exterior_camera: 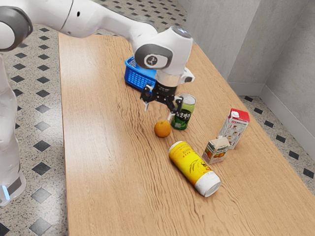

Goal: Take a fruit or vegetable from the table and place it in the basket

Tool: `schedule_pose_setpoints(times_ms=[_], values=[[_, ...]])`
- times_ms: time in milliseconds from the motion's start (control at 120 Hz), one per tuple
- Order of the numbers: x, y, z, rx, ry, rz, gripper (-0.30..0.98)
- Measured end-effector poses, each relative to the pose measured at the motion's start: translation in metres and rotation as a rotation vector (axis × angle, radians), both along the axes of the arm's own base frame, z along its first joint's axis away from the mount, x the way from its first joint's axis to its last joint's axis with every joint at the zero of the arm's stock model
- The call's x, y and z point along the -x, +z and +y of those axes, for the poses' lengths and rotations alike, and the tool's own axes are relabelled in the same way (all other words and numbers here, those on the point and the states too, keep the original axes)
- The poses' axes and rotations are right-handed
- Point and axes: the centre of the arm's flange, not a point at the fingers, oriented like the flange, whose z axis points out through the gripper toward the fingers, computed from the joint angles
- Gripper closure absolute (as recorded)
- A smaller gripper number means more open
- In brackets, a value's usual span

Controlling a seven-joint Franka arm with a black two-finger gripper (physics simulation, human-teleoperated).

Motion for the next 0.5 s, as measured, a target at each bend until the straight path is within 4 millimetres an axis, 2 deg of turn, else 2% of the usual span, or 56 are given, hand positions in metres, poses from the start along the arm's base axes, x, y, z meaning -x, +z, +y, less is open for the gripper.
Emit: schedule_pose_setpoints(times_ms=[158,500], values=[[-0.008,-0.014,-0.007,-0.003,-0.037,-0.002,0.0],[-0.019,-0.033,-0.003,0.001,-0.062,0.008,0.0]])
